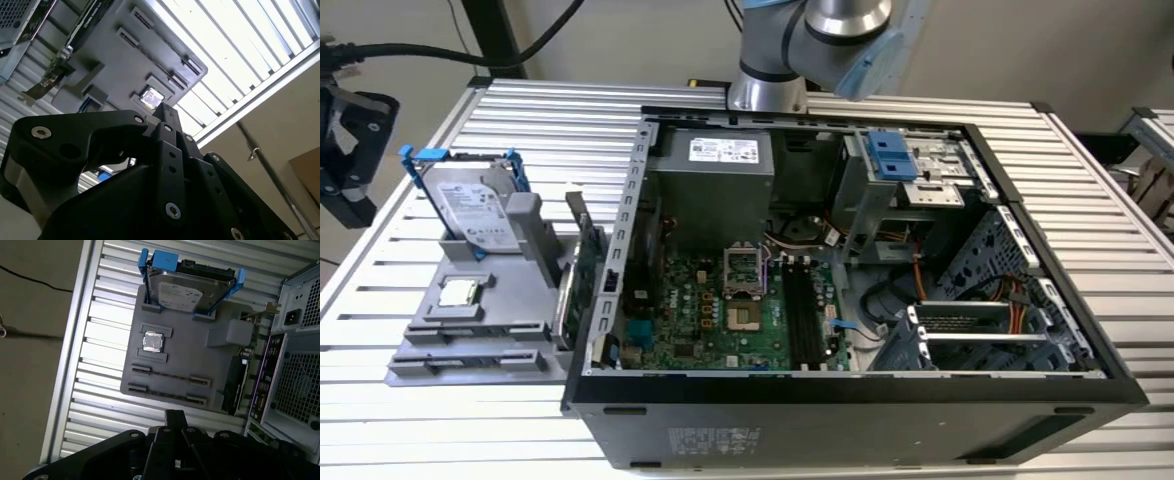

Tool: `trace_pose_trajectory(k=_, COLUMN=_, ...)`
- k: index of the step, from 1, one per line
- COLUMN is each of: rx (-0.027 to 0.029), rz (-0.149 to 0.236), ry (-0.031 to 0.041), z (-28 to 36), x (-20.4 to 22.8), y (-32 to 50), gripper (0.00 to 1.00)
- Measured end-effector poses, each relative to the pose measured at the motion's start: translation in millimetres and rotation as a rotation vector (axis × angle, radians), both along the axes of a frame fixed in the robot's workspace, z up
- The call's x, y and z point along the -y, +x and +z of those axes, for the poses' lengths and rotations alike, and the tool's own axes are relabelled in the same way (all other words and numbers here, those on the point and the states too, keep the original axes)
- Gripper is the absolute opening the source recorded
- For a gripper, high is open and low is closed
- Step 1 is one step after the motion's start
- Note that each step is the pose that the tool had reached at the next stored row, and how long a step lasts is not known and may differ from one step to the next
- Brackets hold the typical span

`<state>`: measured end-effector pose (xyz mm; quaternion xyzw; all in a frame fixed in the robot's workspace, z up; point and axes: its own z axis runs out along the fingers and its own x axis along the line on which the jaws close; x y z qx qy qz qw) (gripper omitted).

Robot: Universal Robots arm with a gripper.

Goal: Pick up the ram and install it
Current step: 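Pick up the ram and move it above insertion slot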

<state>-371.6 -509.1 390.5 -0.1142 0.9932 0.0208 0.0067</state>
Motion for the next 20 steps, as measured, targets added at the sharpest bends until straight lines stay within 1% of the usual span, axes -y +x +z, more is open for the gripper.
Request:
trace_pose_trajectory(k=7, rx=0.0000, rz=0.088, ry=-0.0005, z=0.0, x=0.0, y=0.0, gripper=0.00)
trace_pose_trajectory(k=20, rx=0.0000, rz=0.281, ry=-0.0021, z=0.0, x=0.0, y=0.0, gripper=0.00)
